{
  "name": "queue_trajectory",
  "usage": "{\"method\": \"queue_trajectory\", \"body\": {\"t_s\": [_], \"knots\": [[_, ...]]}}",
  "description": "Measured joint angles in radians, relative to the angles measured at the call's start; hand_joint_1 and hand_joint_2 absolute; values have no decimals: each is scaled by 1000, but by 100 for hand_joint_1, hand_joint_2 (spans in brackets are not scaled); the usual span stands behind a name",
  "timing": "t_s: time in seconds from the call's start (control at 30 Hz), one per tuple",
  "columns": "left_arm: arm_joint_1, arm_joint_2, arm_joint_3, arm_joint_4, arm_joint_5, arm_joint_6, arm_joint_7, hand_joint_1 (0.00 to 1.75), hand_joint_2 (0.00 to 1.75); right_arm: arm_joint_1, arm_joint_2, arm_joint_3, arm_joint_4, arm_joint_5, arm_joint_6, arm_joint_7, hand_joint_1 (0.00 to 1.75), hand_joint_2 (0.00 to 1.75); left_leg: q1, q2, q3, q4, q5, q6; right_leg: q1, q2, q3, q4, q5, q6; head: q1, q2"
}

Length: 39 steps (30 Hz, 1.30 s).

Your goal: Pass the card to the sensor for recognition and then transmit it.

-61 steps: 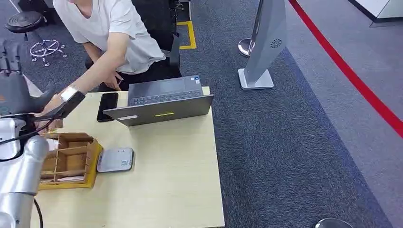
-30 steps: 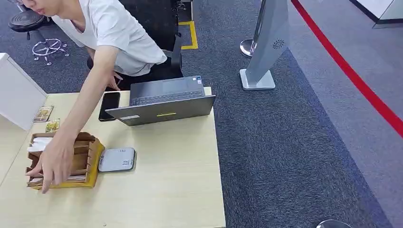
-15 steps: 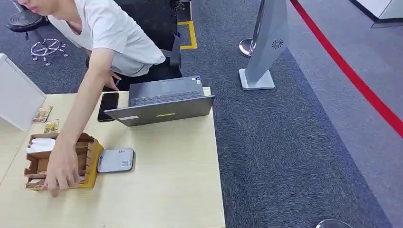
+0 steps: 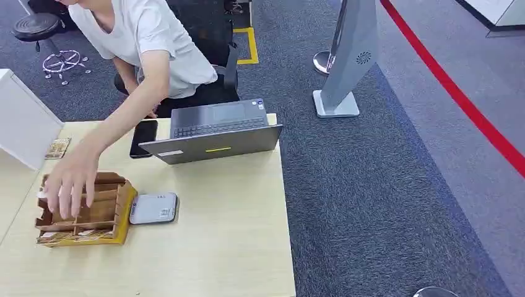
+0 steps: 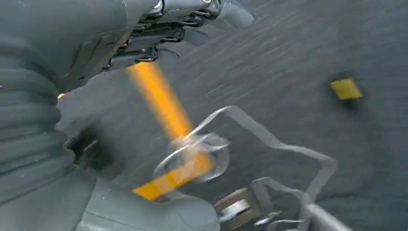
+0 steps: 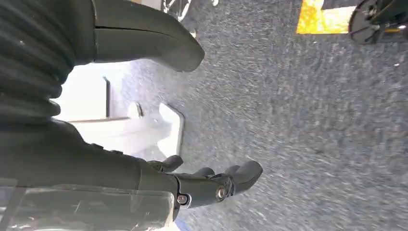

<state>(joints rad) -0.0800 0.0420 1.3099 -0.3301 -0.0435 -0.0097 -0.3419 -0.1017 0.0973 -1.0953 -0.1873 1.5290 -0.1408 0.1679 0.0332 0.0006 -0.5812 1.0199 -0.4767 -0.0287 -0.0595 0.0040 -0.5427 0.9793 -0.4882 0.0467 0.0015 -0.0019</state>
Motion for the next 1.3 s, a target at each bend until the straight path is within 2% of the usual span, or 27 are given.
{"method": "queue_trajectory", "body": {"t_s": [0.03, 0.07, 0.2, 0.23, 0.4, 0.47, 1.3], "knots": [[-4, -24, 15, 17, 8, 16, 23, 0, 175, 1, 0, 13, 0, 0, 5, -7, 0, 175, -1, 0, 0, 0, 0, 0, 0, 0, 0, 0, 0, 0, -3, 0], [-8, -34, 29, 30, 10, 32, 45, 0, 0, 2, 0, 25, 0, 0, 9, -11, 0, 175, 0, 0, 0, 0, 0, 0, -1, 0, 0, 0, 0, 0, -3, 0], [-12, -100, 47, 71, -25, 62, 123, 0, 0, 7, 0, 69, 0, 0, 31, -14, 0, 175, 0, 0, 0, 0, 0, 0, 0, 0, 0, 0, 0, 0, -3, 0], [-13, -107, 47, 75, -36, 63, 135, 0, 175, 9, -1, 77, 0, 0, 36, -12, 0, 175, 0, 0, 0, 0, 0, 0, 0, 0, 0, 0, 0, 0, -3, 0], [-20, -143, 45, 94, -108, 95, 218, 0, 175, 15, -5, 119, 0, 0, 53, -23, 0, 175, 0, 0, 0, 0, 0, 1, 0, 0, 0, 0, 0, 0, -4, 0], [-20, -158, 43, 99, -118, 103, 229, 0, 175, 16, -5, 128, 0, 0, 53, -24, 0, 175, 0, 0, 0, 0, 0, 1, 0, 0, 0, 0, 0, 0, -4, 0], [-22, -177, 28, 104, -120, 105, 232, 0, 175, 17, -5, 150, -2, 0, 52, -24, 0, 175, 0, 0, 0, 0, 0, 1, 0, 0, 0, 0, 0, 0, -3, 0]]}}
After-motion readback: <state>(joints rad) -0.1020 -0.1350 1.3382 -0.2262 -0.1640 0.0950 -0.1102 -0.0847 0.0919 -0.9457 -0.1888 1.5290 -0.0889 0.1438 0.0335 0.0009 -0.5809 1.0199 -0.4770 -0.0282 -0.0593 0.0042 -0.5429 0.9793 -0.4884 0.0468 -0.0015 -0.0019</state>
